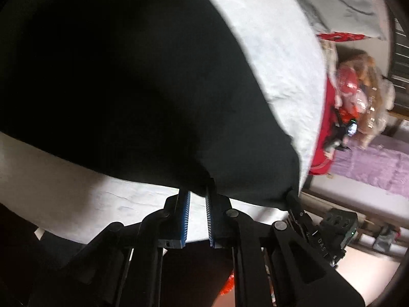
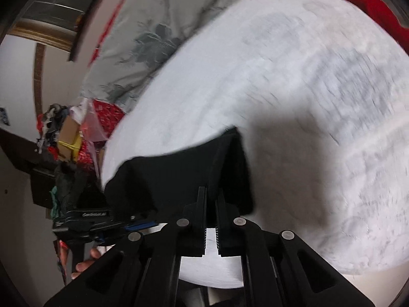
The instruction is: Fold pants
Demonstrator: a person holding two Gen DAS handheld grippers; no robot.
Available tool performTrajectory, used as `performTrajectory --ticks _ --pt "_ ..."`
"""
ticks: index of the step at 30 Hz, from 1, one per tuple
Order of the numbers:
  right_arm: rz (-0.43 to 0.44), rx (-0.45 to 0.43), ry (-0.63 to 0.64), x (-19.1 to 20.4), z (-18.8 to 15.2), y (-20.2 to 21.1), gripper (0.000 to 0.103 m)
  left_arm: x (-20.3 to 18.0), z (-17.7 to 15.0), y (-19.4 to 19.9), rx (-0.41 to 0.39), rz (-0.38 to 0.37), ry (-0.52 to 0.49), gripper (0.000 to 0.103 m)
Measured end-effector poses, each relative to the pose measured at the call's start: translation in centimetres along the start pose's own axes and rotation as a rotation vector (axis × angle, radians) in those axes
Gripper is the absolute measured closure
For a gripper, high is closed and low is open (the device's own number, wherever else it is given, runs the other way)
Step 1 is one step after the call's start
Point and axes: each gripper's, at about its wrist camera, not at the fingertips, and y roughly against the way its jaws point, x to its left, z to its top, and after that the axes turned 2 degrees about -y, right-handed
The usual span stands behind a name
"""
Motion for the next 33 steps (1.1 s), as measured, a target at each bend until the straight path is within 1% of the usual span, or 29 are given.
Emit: performTrajectory --ticks 3,5,6,7,8,9,10,11,12,17,19,21,23,25,27,28,29,30,31,33 --pt "-0.021 0.015 -0.021 -0.9 -0.3 -1.1 0.093 0.6 0.1 0.0 0.003 -0.034 0.019 0.094" --pt "-0.015 0.015 -0.022 -0.7 -0.4 -0.8 0.091 0.4 -0.3 0.7 -0.009 -0.022 -0.008 0.092" --pt "-0.013 0.015 -0.023 -0.6 -0.2 -0.5 0.088 0.4 -0.5 1.1 -0.013 -0.019 -0.021 0.089" --pt "-0.006 -0.004 -0.027 -0.4 0.1 0.2 0.083 0.3 -0.8 1.4 -0.015 -0.026 -0.036 0.086" --pt "0.003 -0.024 -0.033 -0.5 0.3 0.8 0.080 0.4 -1.1 1.7 -0.021 -0.040 -0.040 0.081" --pt "0.017 -0.048 -0.042 -0.6 0.6 1.4 0.074 0.6 -1.4 2.1 -0.030 -0.058 -0.037 0.074" --pt "0.027 -0.069 -0.053 -0.7 1.0 1.9 0.068 0.6 -1.5 2.3 -0.038 -0.074 -0.030 0.070" --pt "0.026 -0.083 -0.063 -0.9 1.3 2.2 0.067 0.9 -1.6 2.4 -0.048 -0.092 -0.021 0.064" --pt "0.022 -0.086 -0.068 -1.0 1.6 2.2 0.067 0.9 -1.6 2.5 -0.053 -0.100 -0.016 0.061" --pt "0.037 -0.063 -0.068 -0.3 2.1 0.4 0.067 0.7 -1.5 1.5 -0.036 -0.099 -0.009 0.061" --pt "0.013 -0.063 -0.064 -0.1 2.5 -0.5 0.067 0.3 -1.5 1.0 -0.036 -0.091 -0.006 0.061" --pt "0.010 -0.050 -0.068 0.1 2.9 -1.7 0.067 0.1 -1.3 0.6 -0.035 -0.079 -0.004 0.061" --pt "-0.023 -0.038 -0.040 0.4 3.2 -2.7 0.067 0.1 -1.3 0.4 -0.037 -0.074 0.001 0.061" --pt "-0.052 -0.031 0.010 1.1 3.6 -3.1 0.095 -0.3 -1.0 0.2 -0.046 -0.061 0.002 0.061" --pt "-0.024 -0.073 0.018 1.7 4.4 -2.3 0.095 -0.9 -0.8 0.0 -0.055 -0.060 0.000 0.061" --pt "-0.023 -0.093 0.024 1.9 4.7 -2.0 0.095 -1.1 -0.8 -0.1 -0.056 -0.059 0.005 0.061" --pt "-0.029 -0.084 0.038 2.0 5.1 -2.1 0.094 -1.3 -0.9 -0.3 -0.052 -0.066 0.005 0.061" --pt "-0.057 -0.051 0.047 2.0 5.4 -2.7 0.091 -1.5 -1.0 -0.5 -0.047 -0.073 0.004 0.061" --pt "-0.091 -0.034 0.043 1.8 5.5 -2.9 0.090 -1.7 -1.2 -0.6 -0.042 -0.081 0.000 0.061" --pt "-0.076 -0.020 0.031 1.5 5.5 -2.9 0.090 -2.3 -1.7 -0.9 -0.038 -0.085 -0.023 0.061"
